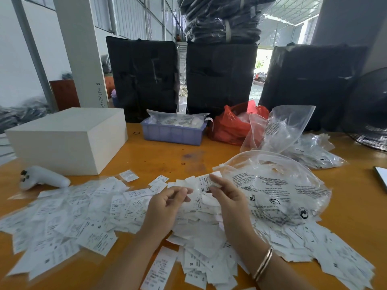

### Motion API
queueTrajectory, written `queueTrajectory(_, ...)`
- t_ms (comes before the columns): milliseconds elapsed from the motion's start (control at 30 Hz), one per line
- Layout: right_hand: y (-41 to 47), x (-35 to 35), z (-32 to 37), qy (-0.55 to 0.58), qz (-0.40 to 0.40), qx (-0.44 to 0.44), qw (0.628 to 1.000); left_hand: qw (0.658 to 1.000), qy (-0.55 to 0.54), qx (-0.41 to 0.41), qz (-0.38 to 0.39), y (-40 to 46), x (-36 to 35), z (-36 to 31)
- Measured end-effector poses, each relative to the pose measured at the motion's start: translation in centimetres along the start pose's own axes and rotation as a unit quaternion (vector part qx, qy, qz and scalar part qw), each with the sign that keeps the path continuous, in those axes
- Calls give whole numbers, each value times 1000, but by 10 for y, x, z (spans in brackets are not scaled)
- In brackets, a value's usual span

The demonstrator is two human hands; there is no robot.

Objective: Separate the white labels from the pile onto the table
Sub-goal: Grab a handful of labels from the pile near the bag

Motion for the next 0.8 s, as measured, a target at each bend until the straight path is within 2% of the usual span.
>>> queueTrajectory(333, 4, -1, -9, 109, -9, -42, 993, 997, 2, -22, 79, -6, -13, -5)
queueTrajectory(633, 2, -6, -14, 50, 19, -52, 997, 997, 17, -27, 72, -5, -12, -2)
queueTrajectory(800, -2, -7, -10, -25, 25, -16, 999, 999, 20, -22, 34, -2, -7, -4)
Point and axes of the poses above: each hand's wrist, its own y-axis towards the middle knuckle, its own x-axis out of the back of the hand, z = x × y, the point moved 7 cm from there along y, towards the middle knuckle, and after that the axes turned 13 degrees about -z, right-handed, at the moved point
